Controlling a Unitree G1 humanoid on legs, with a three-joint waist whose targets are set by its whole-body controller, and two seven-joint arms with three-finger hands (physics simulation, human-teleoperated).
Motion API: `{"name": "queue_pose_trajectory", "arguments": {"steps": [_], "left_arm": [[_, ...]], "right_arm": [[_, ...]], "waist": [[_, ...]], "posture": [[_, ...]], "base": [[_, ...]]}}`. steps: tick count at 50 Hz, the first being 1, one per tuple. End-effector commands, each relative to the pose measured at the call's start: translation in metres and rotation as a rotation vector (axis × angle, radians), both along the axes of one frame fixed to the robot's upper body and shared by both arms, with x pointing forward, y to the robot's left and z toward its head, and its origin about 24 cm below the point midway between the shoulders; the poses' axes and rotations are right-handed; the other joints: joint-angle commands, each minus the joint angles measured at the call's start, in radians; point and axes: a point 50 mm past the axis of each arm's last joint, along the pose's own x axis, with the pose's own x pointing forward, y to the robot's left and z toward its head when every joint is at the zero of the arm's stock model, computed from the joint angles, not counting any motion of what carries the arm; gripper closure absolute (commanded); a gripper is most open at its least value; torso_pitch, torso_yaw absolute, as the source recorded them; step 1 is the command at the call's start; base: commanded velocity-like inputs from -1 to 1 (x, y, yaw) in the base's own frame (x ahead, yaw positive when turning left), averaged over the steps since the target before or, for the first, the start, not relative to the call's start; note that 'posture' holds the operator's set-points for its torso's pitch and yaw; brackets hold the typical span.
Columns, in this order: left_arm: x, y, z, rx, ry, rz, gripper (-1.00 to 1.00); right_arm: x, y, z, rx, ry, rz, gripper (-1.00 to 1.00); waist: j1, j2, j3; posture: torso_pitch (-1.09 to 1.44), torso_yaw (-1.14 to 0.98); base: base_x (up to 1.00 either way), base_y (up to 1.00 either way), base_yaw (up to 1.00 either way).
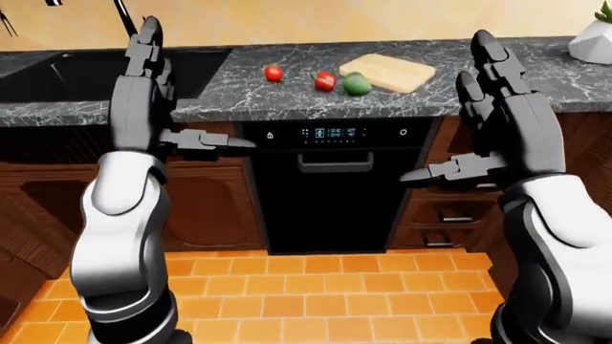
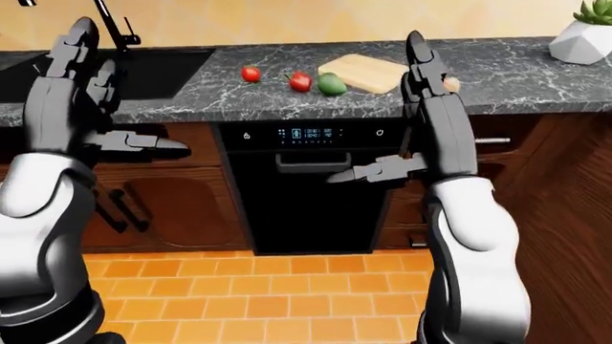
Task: Place the avocado, onion, tomato and bell pepper on the cutting board.
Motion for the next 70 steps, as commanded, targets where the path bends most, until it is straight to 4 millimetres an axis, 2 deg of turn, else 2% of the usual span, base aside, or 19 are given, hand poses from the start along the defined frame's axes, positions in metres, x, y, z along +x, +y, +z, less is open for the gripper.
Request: {"name": "queue_pose_trajectory", "arguments": {"steps": [1, 8, 11, 14, 20, 23, 25, 26, 27, 30, 36, 39, 41, 54, 58, 59, 60, 66, 70], "left_arm": [[-0.007, -0.005, 0.02, 0.023, -0.111, -0.016, -1.0], [-0.01, -0.001, 0.021, 0.021, -0.116, -0.005, -1.0], [-0.012, 0.001, 0.022, 0.021, -0.121, 0.001, -1.0], [-0.013, 0.002, 0.022, 0.023, -0.121, 0.006, -1.0], [-0.014, 0.002, 0.022, 0.027, -0.122, 0.007, -1.0], [-0.014, 0.003, 0.022, 0.025, -0.122, 0.011, -1.0], [-0.015, 0.004, 0.023, 0.025, -0.124, 0.012, -1.0], [-0.015, 0.004, 0.023, 0.027, -0.126, 0.011, -1.0], [-0.016, 0.005, 0.023, 0.027, -0.126, 0.012, -1.0], [-0.016, 0.006, 0.024, 0.028, -0.126, 0.017, -1.0], [-0.016, 0.007, 0.023, 0.031, -0.126, 0.021, -1.0], [-0.016, 0.009, 0.024, 0.032, -0.129, 0.029, -1.0], [-0.016, 0.009, 0.024, 0.031, -0.131, 0.034, -1.0], [-0.018, 0.01, 0.024, 0.029, -0.131, 0.033, -1.0], [-0.018, 0.011, 0.024, 0.031, -0.133, 0.036, -1.0], [-0.018, 0.011, 0.024, 0.032, -0.133, 0.038, -1.0], [-0.018, 0.011, 0.024, 0.03, -0.134, 0.038, -1.0], [-0.019, 0.013, 0.025, 0.033, -0.136, 0.043, -1.0], [-0.019, 0.014, 0.025, 0.033, -0.136, 0.046, -1.0]], "right_arm": [[-0.006, -0.003, 0.017, -0.016, -0.1, -0.028, -1.0], [-0.007, -0.003, 0.019, -0.023, -0.105, -0.024, -1.0], [-0.007, -0.002, 0.019, -0.023, -0.106, -0.022, -1.0], [-0.007, -0.003, 0.018, -0.02, -0.107, -0.027, -1.0], [-0.006, -0.002, 0.02, -0.01, -0.11, -0.027, -1.0], [-0.007, -0.002, 0.021, -0.002, -0.113, -0.024, -1.0], [-0.007, -0.002, 0.021, 0.002, -0.115, -0.022, -1.0], [-0.007, -0.002, 0.022, 0.0, -0.115, -0.022, -1.0], [-0.008, -0.002, 0.023, 0.003, -0.118, -0.019, -1.0], [-0.009, -0.003, 0.023, 0.004, -0.118, -0.02, -1.0], [-0.008, -0.003, 0.023, 0.005, -0.124, -0.022, -1.0], [-0.006, -0.004, 0.022, 0.002, -0.12, -0.029, -1.0], [-0.006, -0.003, 0.023, 0.003, -0.122, -0.027, -1.0], [-0.011, -0.005, 0.026, -0.013, -0.127, -0.029, -1.0], [-0.009, -0.003, 0.026, -0.019, -0.128, -0.026, -1.0], [-0.008, -0.003, 0.026, -0.017, -0.127, -0.026, -1.0], [-0.008, -0.003, 0.026, -0.018, -0.128, -0.027, -1.0], [-0.01, -0.003, 0.027, -0.012, -0.132, -0.02, -1.0], [-0.01, -0.004, 0.027, 0.005, -0.135, -0.021, -1.0]], "waist": [[-0.004, 0.0, -0.029], [0.02, -0.062, -0.029], [0.021, -0.13, -0.051], [0.01, -0.131, -0.007], [-0.008, -0.099, -0.029], [-0.009, -0.058, -0.037], [-0.003, 0.003, -0.055], [-0.005, -0.018, -0.061], [-0.005, -0.006, -0.043], [0.002, -0.01, -0.056], [0.002, -0.047, -0.053], [0.006, -0.086, -0.055], [0.01, -0.141, -0.066], [-0.001, -0.057, -0.027], [-0.011, 0.015, -0.044], [0.0, -0.023, -0.035], [-0.008, -0.002, -0.028], [-0.006, 0.016, -0.021], [0.014, -0.067, -0.031]], "posture": [[0.0, 0.0], [0.0, 0.0], [0.0, 0.0], [0.0, 0.0], [0.0, 0.0], [0.0, 0.0], [0.0, 0.0], [0.0, 0.0], [0.0, 0.0], [0.0, 0.0], [0.0, 0.0], [0.0, 0.0], [0.0, 0.0], [0.0, 0.0], [0.0, 0.0], [0.0, 0.0], [0.0, 0.0], [0.0, 0.0], [0.0, 0.0]], "base": [[0.48, 0.0, 0.0], [0.49, 0.0, 0.0], [0.49, 0.0, 0.0], [0.49, 0.0, 0.0], [0.36, 0.0, 0.0], [0.13, 0.0, 0.0], [0.1, -0.05, 0.0], [0.11, -0.09, 0.0], [0.1, -0.11, 0.0], [0.1, -0.16, 0.0], [0.1, -0.2, 0.0], [0.1, -0.21, 0.0], [0.1, -0.22, 0.0], [0.15, -0.18, 0.0], [0.32, -0.07, 0.0], [0.33, -0.06, 0.0], [0.31, -0.06, 0.0], [0.4, -0.36, 0.0], [0.3, -0.2, 0.0]]}}
